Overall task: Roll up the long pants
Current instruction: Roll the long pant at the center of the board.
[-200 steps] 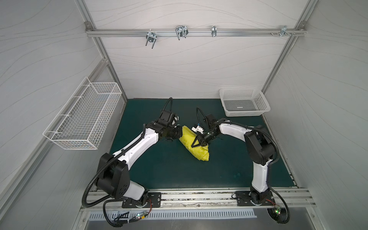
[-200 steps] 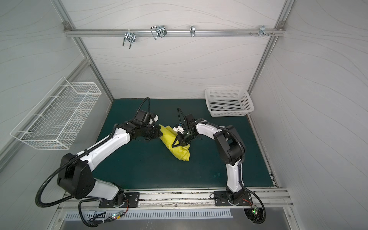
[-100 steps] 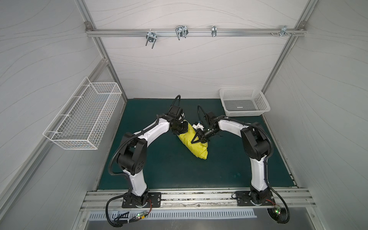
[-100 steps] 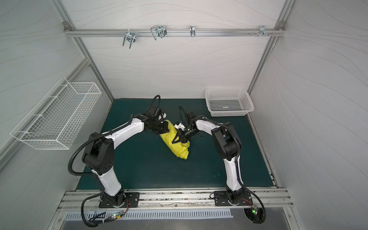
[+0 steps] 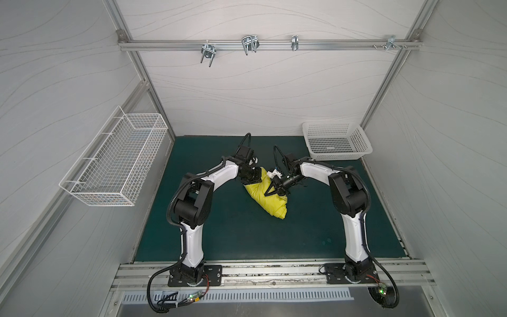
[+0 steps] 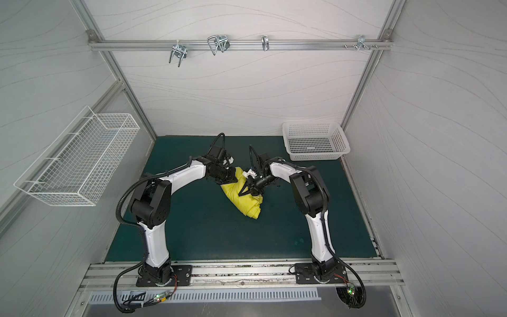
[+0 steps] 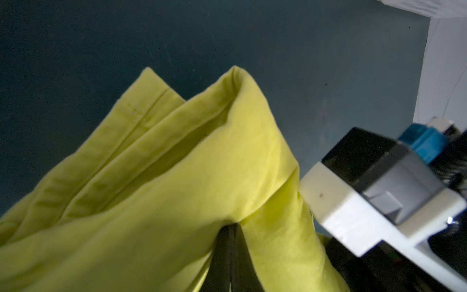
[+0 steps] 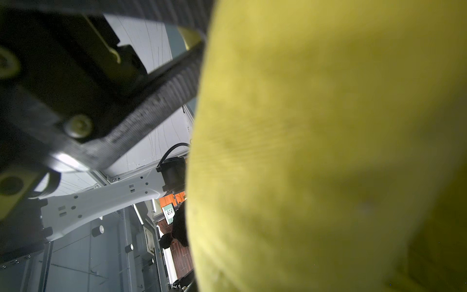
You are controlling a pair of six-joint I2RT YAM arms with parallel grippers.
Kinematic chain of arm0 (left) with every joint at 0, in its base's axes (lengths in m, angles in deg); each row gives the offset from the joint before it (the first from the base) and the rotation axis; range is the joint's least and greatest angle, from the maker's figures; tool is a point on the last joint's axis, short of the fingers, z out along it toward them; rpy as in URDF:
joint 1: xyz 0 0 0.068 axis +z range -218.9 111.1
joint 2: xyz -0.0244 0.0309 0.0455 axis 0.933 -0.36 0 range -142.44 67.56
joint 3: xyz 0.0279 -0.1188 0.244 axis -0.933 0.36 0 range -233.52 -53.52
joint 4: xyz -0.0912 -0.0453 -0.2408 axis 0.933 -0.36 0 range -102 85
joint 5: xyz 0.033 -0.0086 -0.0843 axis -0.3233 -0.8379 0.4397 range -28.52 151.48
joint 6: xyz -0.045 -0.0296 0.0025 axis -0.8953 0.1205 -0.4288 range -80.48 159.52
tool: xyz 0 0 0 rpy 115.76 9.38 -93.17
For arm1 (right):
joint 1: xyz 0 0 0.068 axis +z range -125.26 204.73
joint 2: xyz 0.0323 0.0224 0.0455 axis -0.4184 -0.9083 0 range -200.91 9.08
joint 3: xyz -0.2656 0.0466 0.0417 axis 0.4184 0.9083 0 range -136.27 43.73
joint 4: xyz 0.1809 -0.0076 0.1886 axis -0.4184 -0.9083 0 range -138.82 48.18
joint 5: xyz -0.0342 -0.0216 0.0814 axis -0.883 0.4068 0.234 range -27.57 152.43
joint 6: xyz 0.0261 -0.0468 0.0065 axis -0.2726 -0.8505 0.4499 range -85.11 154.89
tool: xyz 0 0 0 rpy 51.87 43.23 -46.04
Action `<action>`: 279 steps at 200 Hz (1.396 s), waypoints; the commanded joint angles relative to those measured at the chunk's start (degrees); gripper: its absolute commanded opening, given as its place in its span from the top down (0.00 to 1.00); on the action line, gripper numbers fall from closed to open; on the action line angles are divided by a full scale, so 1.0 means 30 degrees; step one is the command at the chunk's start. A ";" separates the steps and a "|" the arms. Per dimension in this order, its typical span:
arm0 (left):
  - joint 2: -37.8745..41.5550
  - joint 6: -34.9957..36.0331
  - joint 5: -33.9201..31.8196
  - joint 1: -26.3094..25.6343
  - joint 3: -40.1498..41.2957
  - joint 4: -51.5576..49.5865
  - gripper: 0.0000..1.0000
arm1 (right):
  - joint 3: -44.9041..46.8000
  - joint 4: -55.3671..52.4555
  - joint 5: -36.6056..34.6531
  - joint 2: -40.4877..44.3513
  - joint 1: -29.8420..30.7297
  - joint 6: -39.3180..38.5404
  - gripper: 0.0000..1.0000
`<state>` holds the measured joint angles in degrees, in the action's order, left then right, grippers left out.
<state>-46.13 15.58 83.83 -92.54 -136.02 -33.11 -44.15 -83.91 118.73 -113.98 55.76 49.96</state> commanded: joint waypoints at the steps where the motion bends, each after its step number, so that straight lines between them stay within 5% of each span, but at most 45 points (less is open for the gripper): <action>1: -0.2323 0.0825 -0.1751 0.0195 -0.0737 0.0331 1.00 | 0.0214 -0.0382 -0.1324 -0.0779 0.0179 -0.0661 0.84; 38: -0.3154 0.0251 -0.1329 0.0718 0.0017 0.1471 1.00 | 0.1296 0.0470 -0.4296 0.1843 -0.0507 0.0141 0.62; 62: -0.3754 0.0214 -0.1074 0.1023 0.0009 0.1551 1.00 | 0.1768 0.0719 -0.5644 0.4100 -0.1312 0.0869 0.60; 84: -0.4143 0.0167 -0.0982 0.1024 -0.0036 0.1675 1.00 | 0.0874 -0.0765 -1.0090 0.6198 -0.0733 -0.0097 0.59; 101: -0.4387 0.0087 -0.0916 0.1024 -0.0069 0.1754 1.00 | -0.0252 -0.2073 -1.4489 0.7303 0.0712 -0.1079 0.48; 116: -0.4424 0.0000 -0.0884 0.1053 0.0084 0.1905 1.00 | -0.1343 -0.3106 -1.6090 0.7162 0.1750 -0.1967 0.45; 161: -0.3528 -0.0191 -0.1141 0.1053 0.1217 0.2711 1.00 | -0.2033 -0.3243 -1.8170 0.6644 0.3460 -0.2120 0.50; 279: -0.1604 -0.0628 -0.1757 0.1083 0.4513 0.3894 1.00 | 0.1420 -0.0456 -1.6888 0.1296 0.4031 -0.0724 0.59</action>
<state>-47.86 13.32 86.91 -90.40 -126.89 -11.02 -44.41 -85.79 68.39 -102.88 66.69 46.51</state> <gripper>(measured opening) 0.050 0.405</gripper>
